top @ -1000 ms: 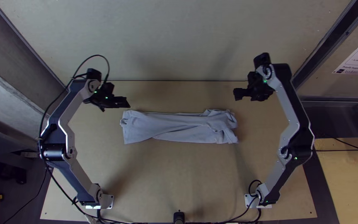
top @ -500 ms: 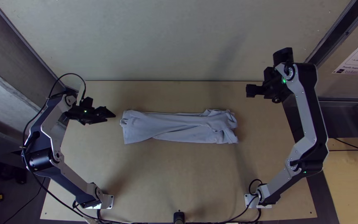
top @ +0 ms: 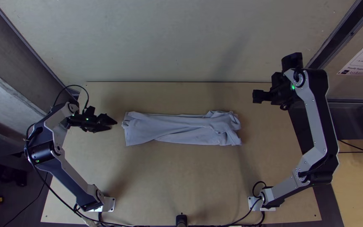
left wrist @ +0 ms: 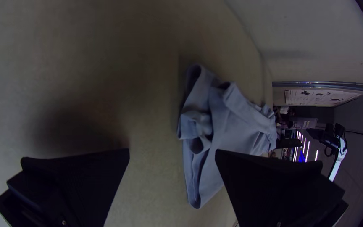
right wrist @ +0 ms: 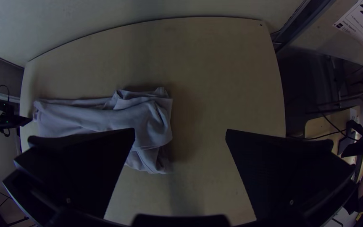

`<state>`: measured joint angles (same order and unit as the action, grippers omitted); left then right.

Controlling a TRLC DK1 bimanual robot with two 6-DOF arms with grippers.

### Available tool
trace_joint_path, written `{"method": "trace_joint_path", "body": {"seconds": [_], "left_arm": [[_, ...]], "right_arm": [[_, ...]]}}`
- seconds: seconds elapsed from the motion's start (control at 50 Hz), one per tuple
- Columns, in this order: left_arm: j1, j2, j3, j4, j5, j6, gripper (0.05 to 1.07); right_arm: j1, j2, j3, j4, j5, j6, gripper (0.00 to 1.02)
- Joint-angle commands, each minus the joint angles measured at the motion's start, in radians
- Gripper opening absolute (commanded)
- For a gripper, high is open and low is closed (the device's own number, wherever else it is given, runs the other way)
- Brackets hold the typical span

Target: Fold the t-shirt

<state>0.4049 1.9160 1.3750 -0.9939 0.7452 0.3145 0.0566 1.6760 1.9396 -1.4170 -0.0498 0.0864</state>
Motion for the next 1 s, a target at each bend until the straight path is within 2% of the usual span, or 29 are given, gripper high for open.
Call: {"method": "trace_joint_path", "body": {"seconds": [0.0,0.14,0.48,0.68,0.86,0.94,0.98], "left_arm": [[-0.037,0.035,-0.036,0.005,0.017,0.011,1.03],[-0.117,0.025,-0.093,0.089,0.017,-0.055,1.03],[-0.402,-0.021,-0.183,0.299,-0.012,-0.327,1.03],[-0.561,-0.037,-0.171,0.402,-0.145,-0.465,1.03],[-0.652,-0.003,-0.109,0.417,-0.262,-0.522,1.03],[-0.681,0.011,-0.083,0.417,-0.348,-0.546,1.03],[-0.693,0.017,-0.076,0.414,-0.379,-0.552,0.99]], "right_arm": [[0.003,-0.035,-0.028,-0.014,-0.001,0.021,0.99],[0.009,-0.036,-0.037,-0.014,-0.001,0.023,0.99],[0.032,-0.048,-0.113,-0.013,-0.001,0.041,0.99],[0.043,-0.059,-0.157,0.004,-0.002,0.042,0.99],[0.049,-0.093,-0.218,0.030,-0.002,0.042,0.99],[0.048,-0.111,-0.248,0.041,-0.002,0.042,0.99],[0.048,-0.119,-0.260,0.044,-0.002,0.042,0.99]]}}
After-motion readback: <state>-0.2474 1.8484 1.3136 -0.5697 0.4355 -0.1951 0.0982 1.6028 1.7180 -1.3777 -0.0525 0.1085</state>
